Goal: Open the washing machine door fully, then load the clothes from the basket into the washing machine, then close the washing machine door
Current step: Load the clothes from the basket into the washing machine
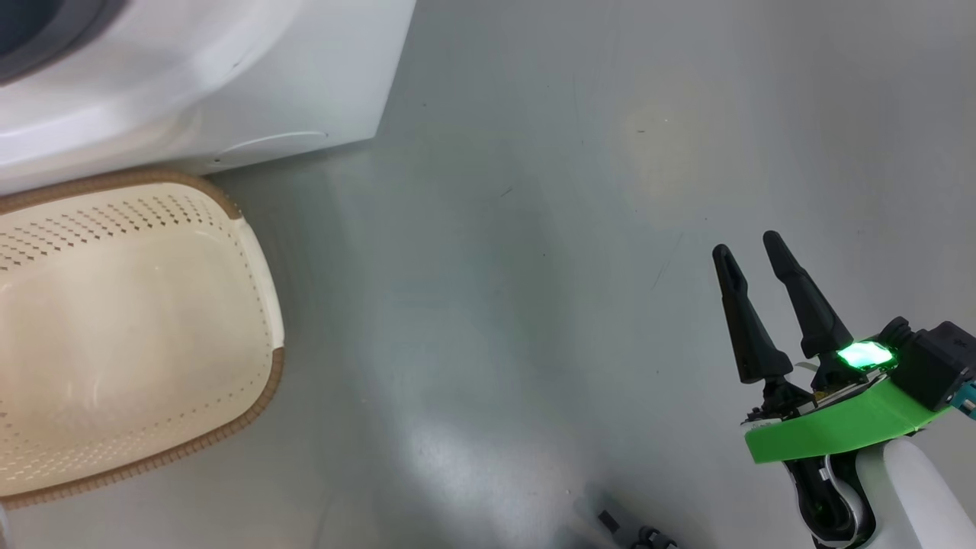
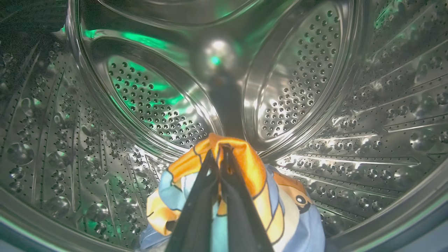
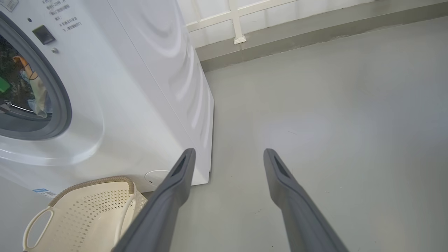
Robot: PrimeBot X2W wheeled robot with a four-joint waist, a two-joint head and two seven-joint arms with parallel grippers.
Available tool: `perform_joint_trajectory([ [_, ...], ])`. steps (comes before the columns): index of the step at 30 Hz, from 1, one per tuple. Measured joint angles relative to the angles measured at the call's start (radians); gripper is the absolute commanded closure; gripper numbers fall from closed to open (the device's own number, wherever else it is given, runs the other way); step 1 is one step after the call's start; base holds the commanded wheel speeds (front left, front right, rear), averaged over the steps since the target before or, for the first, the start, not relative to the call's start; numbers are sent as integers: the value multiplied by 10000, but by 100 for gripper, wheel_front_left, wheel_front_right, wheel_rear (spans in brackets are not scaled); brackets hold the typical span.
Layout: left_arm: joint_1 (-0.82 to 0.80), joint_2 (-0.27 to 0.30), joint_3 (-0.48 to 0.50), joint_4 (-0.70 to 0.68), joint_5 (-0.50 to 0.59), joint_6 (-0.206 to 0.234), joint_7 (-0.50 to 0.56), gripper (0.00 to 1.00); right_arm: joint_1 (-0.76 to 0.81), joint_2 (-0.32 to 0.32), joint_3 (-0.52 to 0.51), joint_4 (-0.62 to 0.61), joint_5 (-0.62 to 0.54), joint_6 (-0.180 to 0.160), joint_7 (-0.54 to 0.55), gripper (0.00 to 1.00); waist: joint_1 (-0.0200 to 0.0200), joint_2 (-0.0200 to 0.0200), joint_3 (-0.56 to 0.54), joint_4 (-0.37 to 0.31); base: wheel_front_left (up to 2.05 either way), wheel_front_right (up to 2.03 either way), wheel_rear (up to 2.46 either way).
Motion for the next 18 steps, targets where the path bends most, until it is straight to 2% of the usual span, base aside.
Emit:
perform_joint_trajectory([
  [1, 0, 0, 0, 27, 0, 0, 0, 4, 14, 0, 0, -2, 0, 0, 0, 0, 0, 0, -16, 2, 0, 0, 0],
  [2, 0, -2, 0, 58, 0, 0, 0, 1, 39, 0, -2, -2, 0, 0, 0, 0, 0, 0, -29, 6, 0, 0, 0],
  [18, 383, -190, 48, 466, -111, -263, 2, 0, 77, -35, -17, 10, 0, 0, 0, 0, 0, 0, -163, 208, 0, 0, 0],
])
